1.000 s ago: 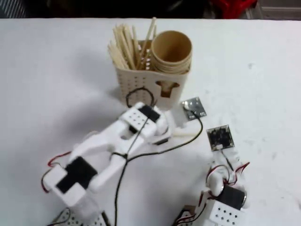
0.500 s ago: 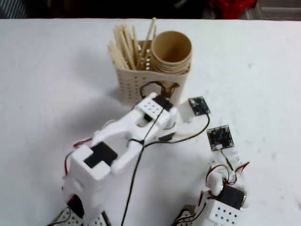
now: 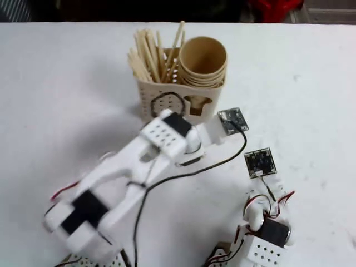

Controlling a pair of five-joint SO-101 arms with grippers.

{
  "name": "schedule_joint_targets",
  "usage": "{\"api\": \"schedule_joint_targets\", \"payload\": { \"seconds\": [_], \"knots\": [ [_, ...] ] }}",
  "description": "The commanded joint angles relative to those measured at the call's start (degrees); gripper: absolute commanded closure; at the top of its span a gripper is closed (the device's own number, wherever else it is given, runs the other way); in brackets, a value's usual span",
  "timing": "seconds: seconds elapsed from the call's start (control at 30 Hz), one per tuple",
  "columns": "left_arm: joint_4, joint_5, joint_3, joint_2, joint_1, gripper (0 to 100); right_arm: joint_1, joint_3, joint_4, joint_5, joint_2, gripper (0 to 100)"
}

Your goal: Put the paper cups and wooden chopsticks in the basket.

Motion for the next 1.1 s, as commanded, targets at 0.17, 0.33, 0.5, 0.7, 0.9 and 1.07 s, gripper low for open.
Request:
{"api": "schedule_joint_targets", "payload": {
  "seconds": [0.17, 0.33, 0.5, 0.7, 0.9, 1.07],
  "knots": [
    [-0.2, 1.1, 8.4, -41.0, -0.9, 98, 0.4, 0.4, 0.2, 0.3, -0.7, 98.3],
    [-12.5, 1.1, 8.7, -51.9, -3.6, 98, 0.4, 0.4, 0.2, 0.3, -0.7, 98.3],
    [-37.9, 1.1, 9.7, -48.4, -10.9, 98, 0.4, 0.4, 0.2, 0.3, -0.7, 98.3],
    [-57.8, 10.5, 7.8, -35.6, -17.3, 98, 0.4, 0.4, 0.2, 0.3, -0.7, 98.3],
    [-58.0, 25.4, -2.5, -23.2, -20.3, 98, 0.4, 0.4, 0.2, 0.3, -0.7, 98.3],
    [-54.2, 28.9, -7.5, -18.2, -20.8, 97, 0.4, 0.4, 0.2, 0.3, -0.7, 98.3]
  ]
}}
